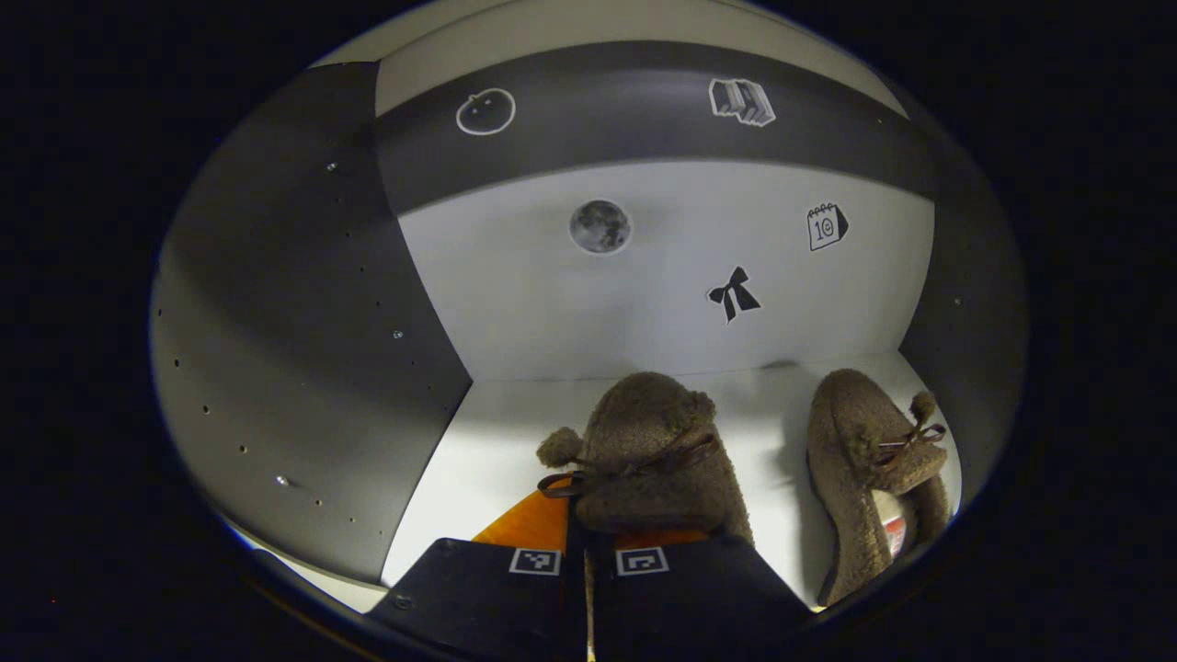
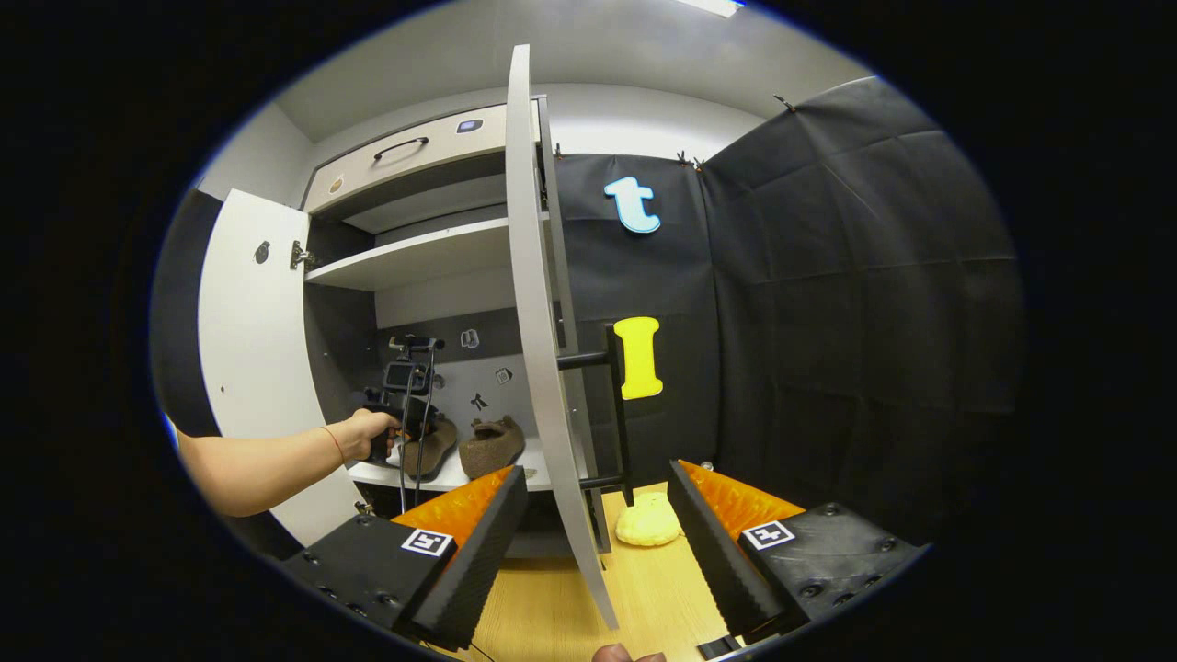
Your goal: Grab one shoe with the right hand and put it into the shoe cabinet, grab the other shoe with the left hand and put it into the shoe cabinet; then close the right door with the right hand and the left door with the left hand.
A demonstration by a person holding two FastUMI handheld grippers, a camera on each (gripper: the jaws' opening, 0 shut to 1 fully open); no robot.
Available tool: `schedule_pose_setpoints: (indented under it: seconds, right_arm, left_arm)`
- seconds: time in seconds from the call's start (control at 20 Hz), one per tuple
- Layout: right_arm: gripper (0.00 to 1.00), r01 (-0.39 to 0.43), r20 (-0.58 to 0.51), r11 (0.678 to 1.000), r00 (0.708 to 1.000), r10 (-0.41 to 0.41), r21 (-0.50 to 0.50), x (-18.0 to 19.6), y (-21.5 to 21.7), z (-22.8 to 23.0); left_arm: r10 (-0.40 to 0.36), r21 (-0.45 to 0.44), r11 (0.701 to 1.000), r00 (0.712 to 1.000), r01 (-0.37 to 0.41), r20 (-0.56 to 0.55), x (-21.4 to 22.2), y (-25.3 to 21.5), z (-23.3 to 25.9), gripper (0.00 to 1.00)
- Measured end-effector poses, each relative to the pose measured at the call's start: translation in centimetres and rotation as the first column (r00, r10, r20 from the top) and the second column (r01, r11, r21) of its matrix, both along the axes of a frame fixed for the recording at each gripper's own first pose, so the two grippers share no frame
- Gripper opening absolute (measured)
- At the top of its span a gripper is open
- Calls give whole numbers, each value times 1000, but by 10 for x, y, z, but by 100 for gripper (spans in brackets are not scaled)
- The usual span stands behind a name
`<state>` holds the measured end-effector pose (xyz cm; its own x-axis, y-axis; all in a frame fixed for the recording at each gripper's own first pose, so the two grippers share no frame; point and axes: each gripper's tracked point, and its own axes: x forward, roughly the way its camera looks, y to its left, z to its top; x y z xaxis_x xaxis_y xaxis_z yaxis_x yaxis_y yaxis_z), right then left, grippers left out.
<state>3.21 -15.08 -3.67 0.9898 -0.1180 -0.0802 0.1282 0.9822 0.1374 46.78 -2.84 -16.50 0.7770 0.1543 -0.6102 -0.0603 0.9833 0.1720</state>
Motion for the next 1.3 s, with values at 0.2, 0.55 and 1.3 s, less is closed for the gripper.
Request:
schedule_pose_setpoints:
  seconds: [0.2, 0.55, 1.3]
  right_arm:
    - [98, 9, 3, 1000, 1000, -9, -2, 1, -1, 1]
    - [100, -2, -1, 1000, 1000, 2, 18, -2, 3, 0]
    - [98, -44, 39, 999, 998, 44, 18, -19, -6, 22]
  left_arm:
    - [5, 9, 1000, 1000, -5, -24, 2, 4, -9, 10]
    - [-60, 20, 998, 998, 59, 7, -18, -6, 14, 40]
    - [-113, 24, 993, 908, 113, 404, -141, -27, 138, 95]
